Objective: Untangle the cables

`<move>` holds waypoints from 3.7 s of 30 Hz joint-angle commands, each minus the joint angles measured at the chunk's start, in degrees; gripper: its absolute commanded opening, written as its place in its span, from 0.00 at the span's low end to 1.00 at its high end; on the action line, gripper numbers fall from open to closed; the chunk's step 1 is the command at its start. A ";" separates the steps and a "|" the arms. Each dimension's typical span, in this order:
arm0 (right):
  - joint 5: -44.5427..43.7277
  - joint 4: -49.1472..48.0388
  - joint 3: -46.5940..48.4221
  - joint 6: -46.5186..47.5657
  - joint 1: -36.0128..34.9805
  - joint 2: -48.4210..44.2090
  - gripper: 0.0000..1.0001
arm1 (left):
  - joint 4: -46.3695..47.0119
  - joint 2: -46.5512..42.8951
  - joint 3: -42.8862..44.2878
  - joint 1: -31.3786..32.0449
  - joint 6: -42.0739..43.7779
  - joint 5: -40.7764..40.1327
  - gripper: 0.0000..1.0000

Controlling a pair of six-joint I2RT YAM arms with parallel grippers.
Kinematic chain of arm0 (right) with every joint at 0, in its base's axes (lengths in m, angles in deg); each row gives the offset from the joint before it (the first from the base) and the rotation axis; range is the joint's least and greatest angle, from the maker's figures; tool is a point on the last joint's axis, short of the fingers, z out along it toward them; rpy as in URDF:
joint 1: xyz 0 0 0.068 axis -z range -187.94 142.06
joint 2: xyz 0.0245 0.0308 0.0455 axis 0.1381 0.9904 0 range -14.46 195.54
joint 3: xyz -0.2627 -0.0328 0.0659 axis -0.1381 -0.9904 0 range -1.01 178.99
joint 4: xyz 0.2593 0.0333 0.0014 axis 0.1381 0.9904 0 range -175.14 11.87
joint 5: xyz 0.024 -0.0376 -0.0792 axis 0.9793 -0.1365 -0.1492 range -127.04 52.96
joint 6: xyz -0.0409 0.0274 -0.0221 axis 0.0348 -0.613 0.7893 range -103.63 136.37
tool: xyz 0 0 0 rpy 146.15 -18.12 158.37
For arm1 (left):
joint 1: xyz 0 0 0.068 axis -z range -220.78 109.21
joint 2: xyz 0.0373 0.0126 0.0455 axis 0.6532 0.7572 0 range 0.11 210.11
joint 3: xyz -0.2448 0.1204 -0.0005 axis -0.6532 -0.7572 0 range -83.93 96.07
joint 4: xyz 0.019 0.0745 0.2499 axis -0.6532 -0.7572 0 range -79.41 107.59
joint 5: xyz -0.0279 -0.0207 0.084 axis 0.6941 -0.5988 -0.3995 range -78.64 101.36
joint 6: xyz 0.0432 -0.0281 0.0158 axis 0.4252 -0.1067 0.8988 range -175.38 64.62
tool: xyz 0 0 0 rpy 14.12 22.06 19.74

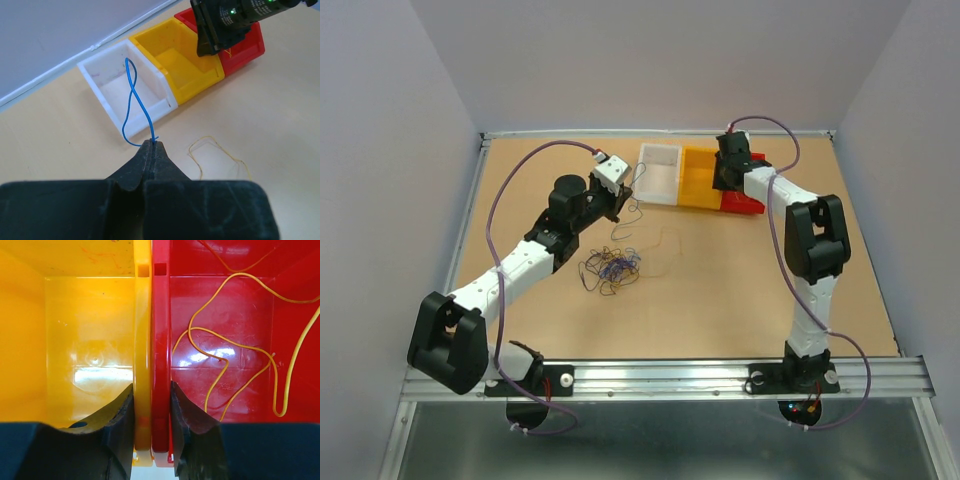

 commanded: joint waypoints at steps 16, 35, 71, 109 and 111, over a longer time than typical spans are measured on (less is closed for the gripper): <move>31.05 -17.41 -23.69 10.94 -0.95 -26.02 0.72 | -5.75 -4.73 7.23 0.84 2.72 5.72 0.00; 52.00 -55.30 -33.55 17.38 -13.43 -23.66 0.77 | -23.85 1.33 33.25 0.93 1.93 9.15 0.00; 51.73 -59.79 -35.94 14.12 -14.49 -27.00 0.62 | -25.71 2.74 39.23 1.20 0.70 9.06 0.00; 0.35 -0.65 -31.44 4.28 -16.24 -51.77 0.01 | -19.47 4.67 29.57 1.46 -0.97 5.19 0.00; -3.09 0.23 -32.05 2.88 -16.24 -54.66 0.01 | -18.77 4.93 28.95 1.37 -1.06 5.37 0.00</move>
